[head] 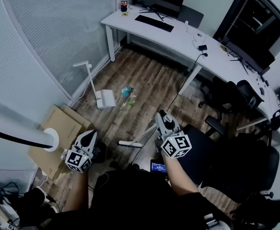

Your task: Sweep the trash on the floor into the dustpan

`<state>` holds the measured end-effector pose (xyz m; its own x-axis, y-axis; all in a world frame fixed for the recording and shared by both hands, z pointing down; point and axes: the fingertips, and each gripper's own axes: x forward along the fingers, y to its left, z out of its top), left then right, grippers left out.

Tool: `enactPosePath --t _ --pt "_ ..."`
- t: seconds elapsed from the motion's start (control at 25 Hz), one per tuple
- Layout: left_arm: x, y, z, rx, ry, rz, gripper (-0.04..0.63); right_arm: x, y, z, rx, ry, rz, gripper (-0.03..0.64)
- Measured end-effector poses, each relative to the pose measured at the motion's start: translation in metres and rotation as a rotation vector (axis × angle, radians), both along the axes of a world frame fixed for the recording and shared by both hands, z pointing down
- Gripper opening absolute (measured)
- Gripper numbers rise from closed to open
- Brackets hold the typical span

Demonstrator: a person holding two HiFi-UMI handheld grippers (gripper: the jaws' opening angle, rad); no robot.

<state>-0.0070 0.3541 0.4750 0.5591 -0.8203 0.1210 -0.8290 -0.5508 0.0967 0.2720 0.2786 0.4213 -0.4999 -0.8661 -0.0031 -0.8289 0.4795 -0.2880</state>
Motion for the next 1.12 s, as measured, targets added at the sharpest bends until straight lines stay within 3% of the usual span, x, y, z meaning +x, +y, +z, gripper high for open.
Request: enactPosePath --t 0.2,0.56,1.12 --pt "0.007 -0.008 -0.001 0.0 -0.006 -0.034 -0.005 0.019 -0.015 0.005 0.024 -0.009 0.001 0.069" --pt "0.007 -0.038 0.011 -0.047 -0.025 -0.018 -0.005 0.049 -0.065 0.024 -0.002 -0.026 0.076 0.071" --pt "-0.067 -0.229 0.017 -0.038 -0.026 0.037 -0.005 0.051 -0.212 0.042 -0.149 0.024 0.223 0.072"
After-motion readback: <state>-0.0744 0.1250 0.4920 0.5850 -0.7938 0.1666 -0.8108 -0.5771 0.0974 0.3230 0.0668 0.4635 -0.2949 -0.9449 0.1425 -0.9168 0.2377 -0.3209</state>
